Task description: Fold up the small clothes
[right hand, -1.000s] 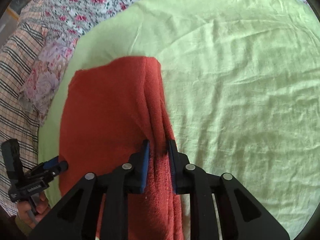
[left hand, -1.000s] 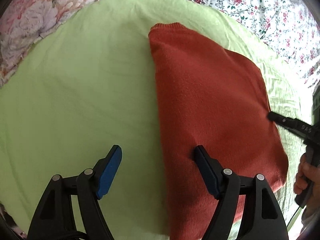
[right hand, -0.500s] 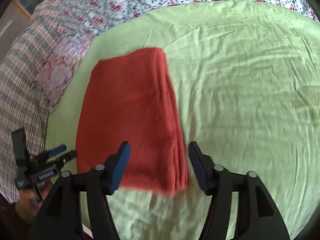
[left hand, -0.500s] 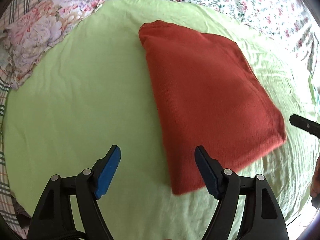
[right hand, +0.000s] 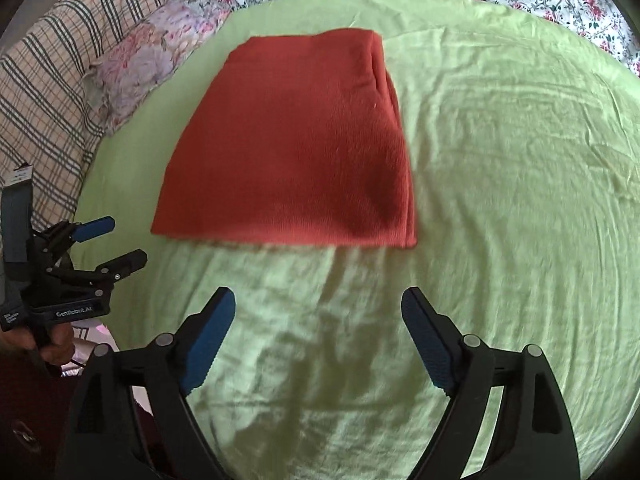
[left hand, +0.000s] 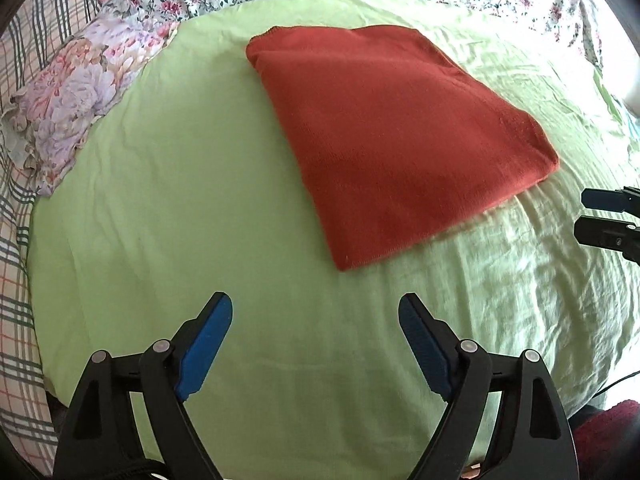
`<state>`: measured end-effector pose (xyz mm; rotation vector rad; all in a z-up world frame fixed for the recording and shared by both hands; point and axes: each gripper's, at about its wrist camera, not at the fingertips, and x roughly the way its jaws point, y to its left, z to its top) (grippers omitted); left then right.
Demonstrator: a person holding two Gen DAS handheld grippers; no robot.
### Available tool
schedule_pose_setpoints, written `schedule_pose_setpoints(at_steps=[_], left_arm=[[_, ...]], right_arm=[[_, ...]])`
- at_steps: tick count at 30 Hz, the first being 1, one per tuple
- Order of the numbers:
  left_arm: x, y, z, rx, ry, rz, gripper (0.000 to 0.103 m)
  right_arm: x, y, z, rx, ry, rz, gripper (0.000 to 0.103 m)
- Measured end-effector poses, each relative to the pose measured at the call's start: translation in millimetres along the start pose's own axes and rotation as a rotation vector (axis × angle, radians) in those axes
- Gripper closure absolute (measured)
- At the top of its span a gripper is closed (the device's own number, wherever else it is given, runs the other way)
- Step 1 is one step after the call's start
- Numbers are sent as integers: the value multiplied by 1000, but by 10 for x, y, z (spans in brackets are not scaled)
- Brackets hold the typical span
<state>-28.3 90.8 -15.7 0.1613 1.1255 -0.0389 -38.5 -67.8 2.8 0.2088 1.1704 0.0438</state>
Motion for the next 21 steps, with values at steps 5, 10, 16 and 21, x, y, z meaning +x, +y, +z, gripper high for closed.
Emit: schedule_pose_setpoints(at_steps=[5,10,16,21], left_arm=[[-96,-6,45,2,-38,8,17],[-194,-6,162,-3,-74,-4,15],[-223,-38,298,15,-95,-5,13],[-211,-72,421,30,-99,5,11]], right_arm=[[-13,91,-3,-60,-5,-42,17],[-57,179,67,-91,-27,-36,16],[-97,255,189,-124,-49,-48,13],[-49,231,303,-121,-38,-59,11]])
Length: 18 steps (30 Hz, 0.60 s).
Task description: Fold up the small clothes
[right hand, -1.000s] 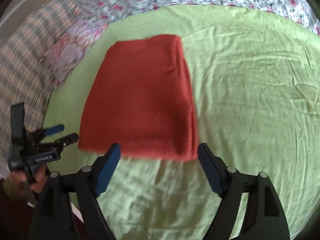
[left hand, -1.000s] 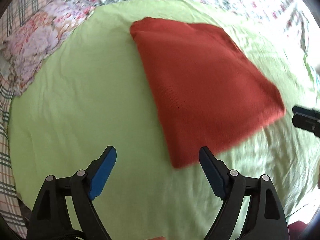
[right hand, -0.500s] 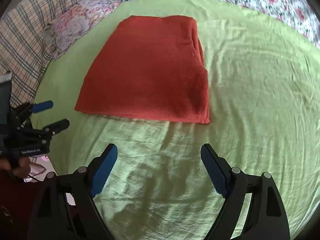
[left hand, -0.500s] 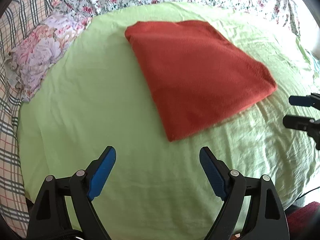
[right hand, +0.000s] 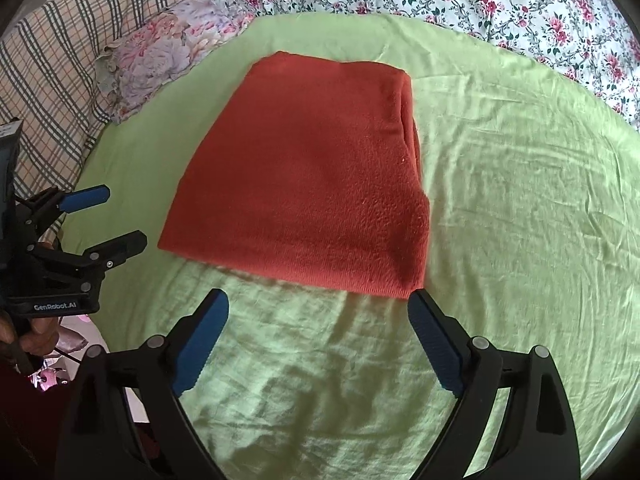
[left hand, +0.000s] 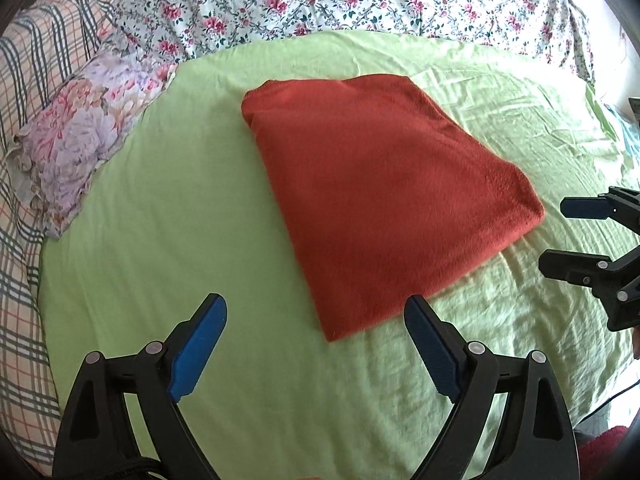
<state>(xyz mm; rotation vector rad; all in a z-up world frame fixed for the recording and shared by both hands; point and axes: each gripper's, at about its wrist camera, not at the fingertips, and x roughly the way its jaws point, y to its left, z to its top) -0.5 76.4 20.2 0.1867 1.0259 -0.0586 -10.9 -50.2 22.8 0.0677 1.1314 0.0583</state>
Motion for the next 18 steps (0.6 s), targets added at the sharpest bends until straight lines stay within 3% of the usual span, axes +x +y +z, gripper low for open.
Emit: schedule_pose_setpoints(at_steps=[18], left_arm=[[232,104,280,-30,53,34,10]], right_arm=[[226,-85,352,-40,38,-18,9]])
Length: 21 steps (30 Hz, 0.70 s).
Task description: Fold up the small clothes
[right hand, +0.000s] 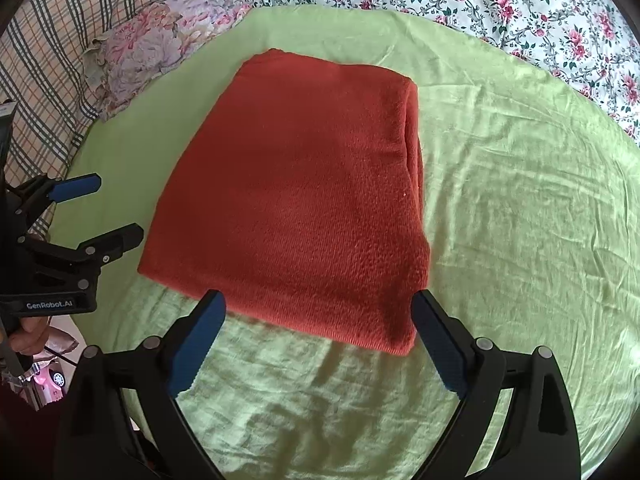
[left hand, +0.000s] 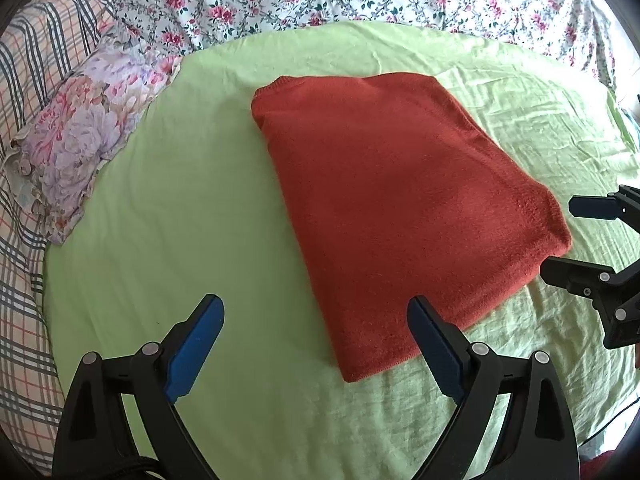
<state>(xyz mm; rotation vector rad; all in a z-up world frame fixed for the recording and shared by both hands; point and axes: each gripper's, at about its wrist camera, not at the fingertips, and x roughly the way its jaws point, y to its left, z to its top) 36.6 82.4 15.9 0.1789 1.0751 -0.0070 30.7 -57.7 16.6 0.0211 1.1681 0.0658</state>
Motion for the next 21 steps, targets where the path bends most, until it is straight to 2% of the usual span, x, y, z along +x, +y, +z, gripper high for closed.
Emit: schedule_pose_setpoints(at_steps=[21], left_arm=[[31,32,215,-73,-11,-34,9]], right_arm=[[69,-99,320,6,-20,20,9]])
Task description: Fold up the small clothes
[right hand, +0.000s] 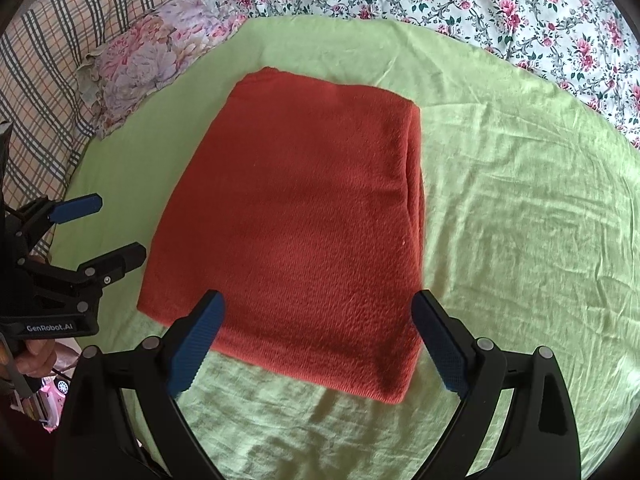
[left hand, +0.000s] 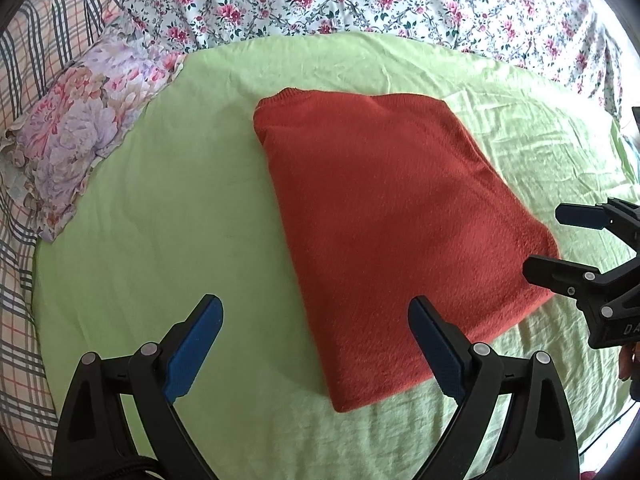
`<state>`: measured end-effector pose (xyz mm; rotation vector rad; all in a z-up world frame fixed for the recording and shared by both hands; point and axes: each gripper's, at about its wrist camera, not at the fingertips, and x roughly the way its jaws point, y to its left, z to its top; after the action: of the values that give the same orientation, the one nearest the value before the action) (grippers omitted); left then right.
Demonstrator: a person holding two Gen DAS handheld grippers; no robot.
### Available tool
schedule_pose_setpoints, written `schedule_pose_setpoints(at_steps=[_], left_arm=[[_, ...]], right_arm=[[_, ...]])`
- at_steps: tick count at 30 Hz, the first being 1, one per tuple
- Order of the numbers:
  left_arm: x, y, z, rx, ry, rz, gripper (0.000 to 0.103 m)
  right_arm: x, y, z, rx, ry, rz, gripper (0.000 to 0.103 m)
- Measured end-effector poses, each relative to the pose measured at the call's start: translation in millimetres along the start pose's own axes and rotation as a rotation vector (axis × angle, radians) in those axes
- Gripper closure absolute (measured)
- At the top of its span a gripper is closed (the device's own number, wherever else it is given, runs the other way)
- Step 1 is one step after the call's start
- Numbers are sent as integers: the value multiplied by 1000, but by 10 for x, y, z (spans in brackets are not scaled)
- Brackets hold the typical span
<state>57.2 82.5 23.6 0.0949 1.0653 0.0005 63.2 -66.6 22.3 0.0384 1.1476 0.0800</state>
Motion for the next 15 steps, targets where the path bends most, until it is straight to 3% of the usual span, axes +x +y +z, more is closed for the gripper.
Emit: schedule_pose_setpoints(at_steps=[15], left_arm=[[53,-15,66,-7,1,-8,8]], right_arm=[[88,-90,72,25,8,5,8]])
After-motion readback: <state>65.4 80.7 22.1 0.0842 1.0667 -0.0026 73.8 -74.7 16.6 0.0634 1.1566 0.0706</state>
